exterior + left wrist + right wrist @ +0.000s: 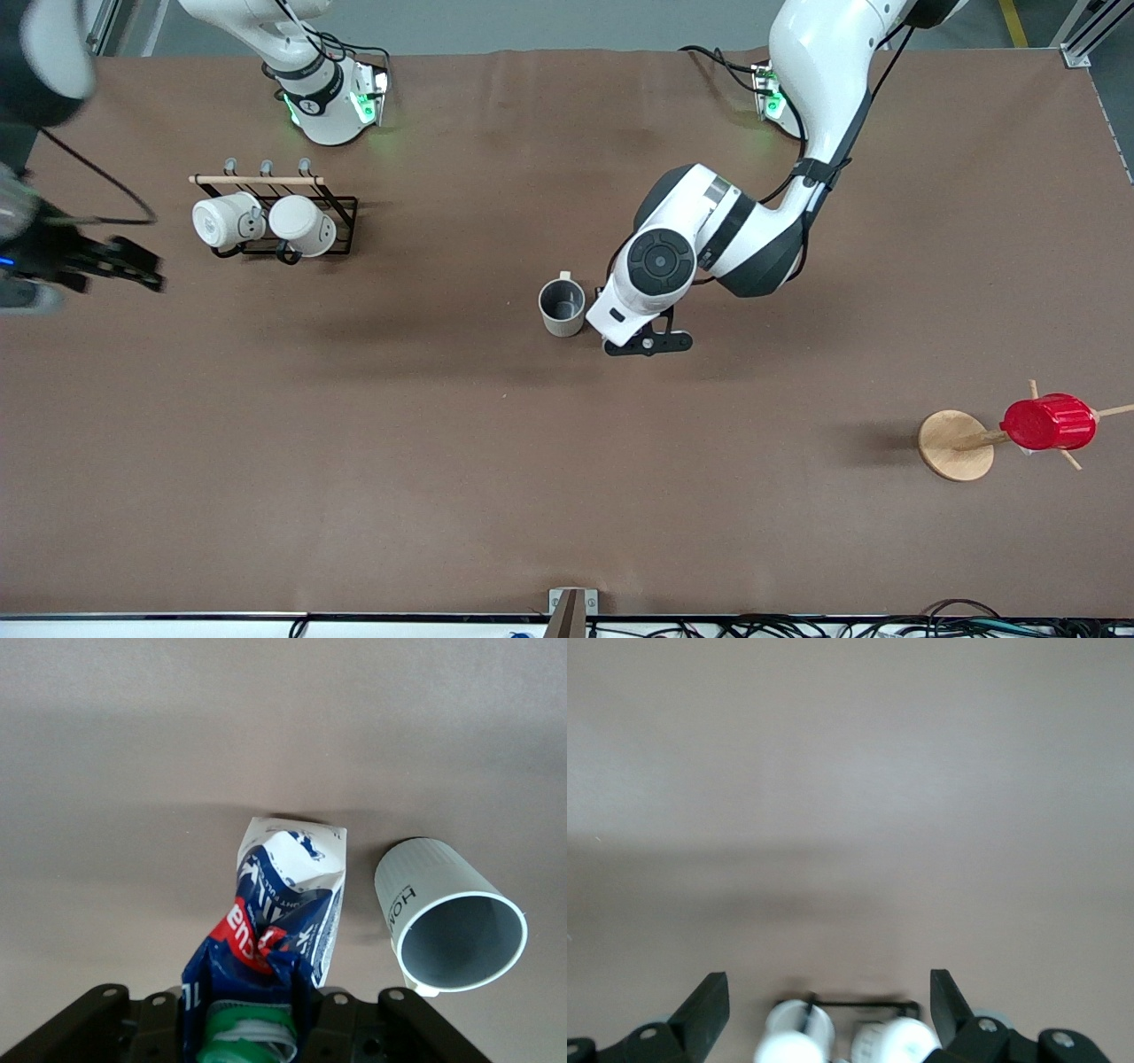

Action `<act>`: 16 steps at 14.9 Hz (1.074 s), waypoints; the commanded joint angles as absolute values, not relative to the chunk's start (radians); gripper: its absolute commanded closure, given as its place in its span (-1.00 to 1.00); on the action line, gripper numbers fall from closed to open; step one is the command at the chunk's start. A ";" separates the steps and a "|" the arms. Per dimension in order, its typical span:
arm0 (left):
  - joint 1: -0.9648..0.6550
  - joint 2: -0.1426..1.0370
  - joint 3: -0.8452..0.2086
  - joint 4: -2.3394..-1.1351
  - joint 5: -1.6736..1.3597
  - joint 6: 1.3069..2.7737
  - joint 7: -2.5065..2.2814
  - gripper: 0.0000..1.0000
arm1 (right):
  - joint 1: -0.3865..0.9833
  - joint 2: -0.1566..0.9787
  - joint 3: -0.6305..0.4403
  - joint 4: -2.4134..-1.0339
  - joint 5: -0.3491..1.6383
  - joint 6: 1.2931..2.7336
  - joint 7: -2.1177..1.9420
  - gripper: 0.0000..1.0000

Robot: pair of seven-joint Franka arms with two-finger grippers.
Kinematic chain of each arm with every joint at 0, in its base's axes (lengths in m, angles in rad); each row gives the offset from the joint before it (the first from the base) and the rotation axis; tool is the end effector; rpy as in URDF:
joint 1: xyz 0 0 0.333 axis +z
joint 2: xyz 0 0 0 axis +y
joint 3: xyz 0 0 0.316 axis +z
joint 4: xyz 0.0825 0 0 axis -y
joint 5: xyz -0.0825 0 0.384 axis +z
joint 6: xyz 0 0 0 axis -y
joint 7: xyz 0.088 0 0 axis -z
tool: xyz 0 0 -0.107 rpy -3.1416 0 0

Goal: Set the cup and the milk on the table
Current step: 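Release the mug and withdraw the right gripper while the left gripper carries the milk, then lower the milk carton beside the mug with the left gripper and release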

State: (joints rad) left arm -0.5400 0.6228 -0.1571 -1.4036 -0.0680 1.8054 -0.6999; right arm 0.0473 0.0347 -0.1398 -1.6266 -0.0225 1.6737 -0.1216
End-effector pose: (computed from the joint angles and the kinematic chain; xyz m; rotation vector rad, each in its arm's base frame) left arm 0.5418 -0.4353 0.3278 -3.0971 -0.0698 0.4137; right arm 0.5700 -0.0538 0.5877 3.1127 0.0488 0.0152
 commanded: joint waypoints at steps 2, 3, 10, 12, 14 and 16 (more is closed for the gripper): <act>-0.558 0.630 -0.152 -1.373 -0.083 1.781 -0.710 0.72 | 0.048 0.037 -0.176 -1.500 -0.002 1.545 -0.172 -1.00; -0.564 0.637 -0.150 -1.374 -0.081 1.781 -0.710 0.71 | 0.040 0.035 -0.166 -1.502 -0.003 1.543 -0.172 -1.00; -0.594 0.667 -0.150 -1.371 -0.077 1.790 -0.699 0.62 | 0.032 0.038 -0.141 -1.512 -0.002 1.549 -0.170 -1.00; -0.589 0.661 -0.150 -1.371 -0.077 1.790 -0.699 0.17 | 0.032 0.038 -0.141 -1.513 0.000 1.549 -0.170 -1.00; -0.583 0.652 -0.150 -1.371 -0.074 1.789 -0.701 -0.47 | 0.032 0.038 -0.141 -1.513 0.000 1.549 -0.170 -1.00; -0.580 0.611 -0.149 -1.379 -0.067 1.783 -0.698 -0.74 | 0.032 0.038 -0.141 -1.513 0.000 1.549 -0.170 -1.00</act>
